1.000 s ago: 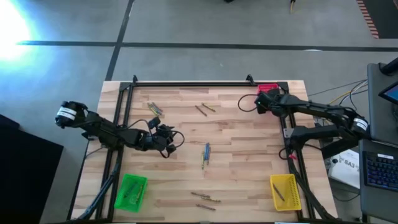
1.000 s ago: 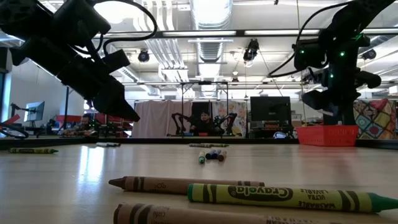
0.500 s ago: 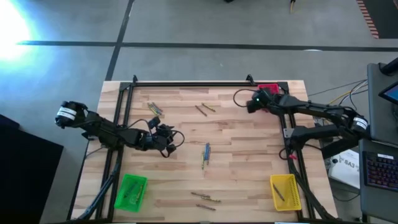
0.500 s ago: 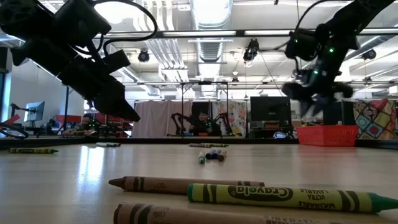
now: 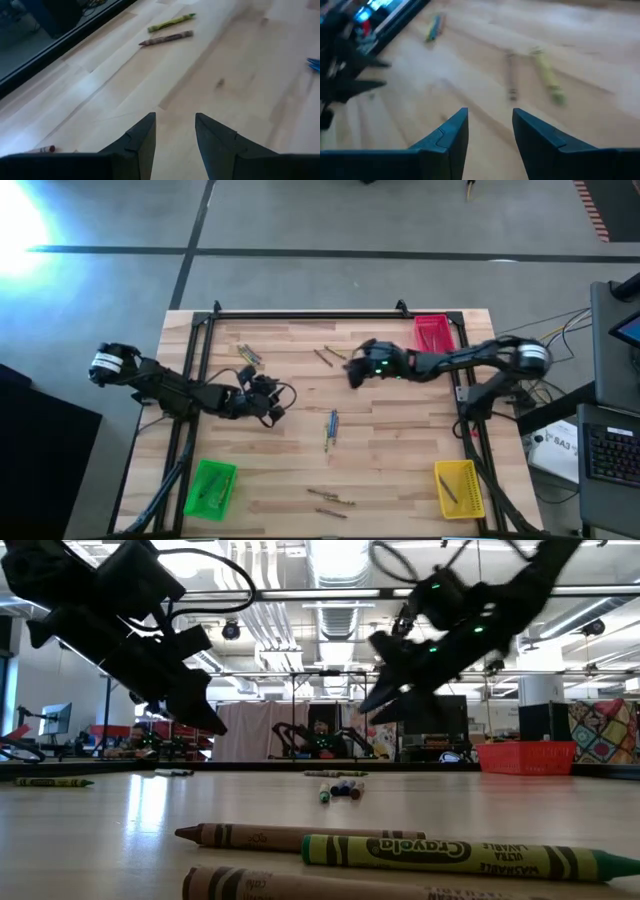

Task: Sort crayons
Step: Put the green crayon into the yellow bin, then put the brown crayon into the yellow bin

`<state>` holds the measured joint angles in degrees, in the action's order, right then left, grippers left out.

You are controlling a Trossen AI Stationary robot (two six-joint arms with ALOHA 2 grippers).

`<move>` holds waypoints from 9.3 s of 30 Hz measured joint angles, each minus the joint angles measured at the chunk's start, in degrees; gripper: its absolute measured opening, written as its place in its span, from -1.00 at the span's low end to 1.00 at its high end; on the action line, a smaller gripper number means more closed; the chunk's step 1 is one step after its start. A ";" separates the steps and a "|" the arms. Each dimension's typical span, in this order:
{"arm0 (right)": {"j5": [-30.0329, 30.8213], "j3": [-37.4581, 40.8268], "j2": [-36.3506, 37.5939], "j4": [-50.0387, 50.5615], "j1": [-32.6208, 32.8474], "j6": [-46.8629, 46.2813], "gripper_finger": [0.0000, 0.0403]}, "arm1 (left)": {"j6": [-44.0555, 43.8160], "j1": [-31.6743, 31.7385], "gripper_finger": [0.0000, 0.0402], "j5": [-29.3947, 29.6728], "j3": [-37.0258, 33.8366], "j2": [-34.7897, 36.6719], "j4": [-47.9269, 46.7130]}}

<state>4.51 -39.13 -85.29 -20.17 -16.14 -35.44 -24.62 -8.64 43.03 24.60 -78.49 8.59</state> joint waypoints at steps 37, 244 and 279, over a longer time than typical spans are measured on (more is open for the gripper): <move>6.78 -60.56 -34.52 54.10 -0.32 26.45 -0.39 | -14.01 3.05 -0.81 -2.59 -10.69 13.44 -7.10; 5.82 -8.49 -1.49 20.81 -0.51 17.93 -0.34 | -21.74 30.54 -0.05 -6.03 11.26 -8.35 -23.48; 5.52 -8.49 -1.49 21.60 -0.51 19.57 -0.38 | -28.46 33.32 -0.30 -5.60 5.96 -13.89 -9.65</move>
<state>10.02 -47.62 -86.78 1.43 -16.64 -15.88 -53.09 24.68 37.42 30.56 -92.39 -1.06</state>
